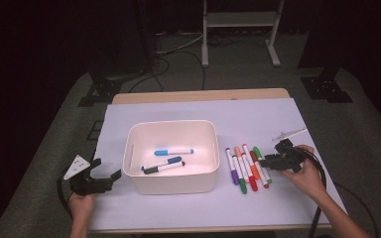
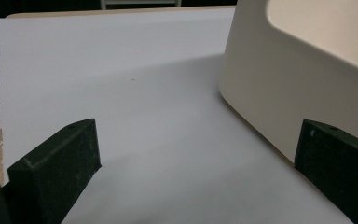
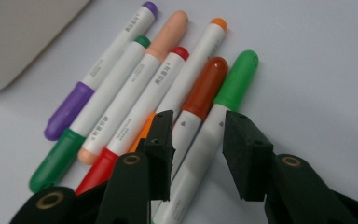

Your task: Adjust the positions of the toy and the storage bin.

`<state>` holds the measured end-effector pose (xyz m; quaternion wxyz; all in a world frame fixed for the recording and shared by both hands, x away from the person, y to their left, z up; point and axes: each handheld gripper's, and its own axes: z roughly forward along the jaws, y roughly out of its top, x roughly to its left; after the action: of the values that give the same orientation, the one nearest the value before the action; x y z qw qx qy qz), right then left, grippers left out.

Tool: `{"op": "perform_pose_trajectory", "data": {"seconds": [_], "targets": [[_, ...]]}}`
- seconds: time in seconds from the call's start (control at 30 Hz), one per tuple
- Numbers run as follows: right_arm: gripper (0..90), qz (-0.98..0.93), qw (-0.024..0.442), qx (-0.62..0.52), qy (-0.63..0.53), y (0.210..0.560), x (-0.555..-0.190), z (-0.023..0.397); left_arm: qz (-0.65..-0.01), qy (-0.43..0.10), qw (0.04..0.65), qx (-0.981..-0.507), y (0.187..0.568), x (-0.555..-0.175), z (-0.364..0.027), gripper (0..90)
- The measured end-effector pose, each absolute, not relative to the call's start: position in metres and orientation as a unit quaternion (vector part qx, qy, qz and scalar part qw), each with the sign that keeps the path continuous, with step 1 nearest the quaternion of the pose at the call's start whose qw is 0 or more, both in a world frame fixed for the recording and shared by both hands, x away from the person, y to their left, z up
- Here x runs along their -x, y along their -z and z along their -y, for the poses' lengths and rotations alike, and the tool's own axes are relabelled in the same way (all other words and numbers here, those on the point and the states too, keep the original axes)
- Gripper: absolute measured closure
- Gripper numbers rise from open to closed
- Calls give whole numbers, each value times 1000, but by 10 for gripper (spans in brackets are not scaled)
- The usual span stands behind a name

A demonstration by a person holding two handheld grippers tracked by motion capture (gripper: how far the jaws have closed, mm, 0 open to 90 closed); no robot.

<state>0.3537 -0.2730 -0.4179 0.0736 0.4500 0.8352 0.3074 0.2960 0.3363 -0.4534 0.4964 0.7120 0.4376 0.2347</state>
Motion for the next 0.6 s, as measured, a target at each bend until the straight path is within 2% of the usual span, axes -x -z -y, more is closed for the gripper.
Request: {"op": "perform_pose_trajectory", "data": {"seconds": [0.37, 0.5, 0.6], "targets": [[660, -834, 107, -468, -273, 436, -354, 276, -437, -234, 497, -712, 453, -296, -337, 0], [739, -829, 119, -476, -268, 439, -351, 280, -437, -234, 497, -713, 453, -296, -337, 0], [750, -827, 122, -481, -265, 438, -350, 283, -436, -235, 496, -713, 453, -296, -337, 0]]}}
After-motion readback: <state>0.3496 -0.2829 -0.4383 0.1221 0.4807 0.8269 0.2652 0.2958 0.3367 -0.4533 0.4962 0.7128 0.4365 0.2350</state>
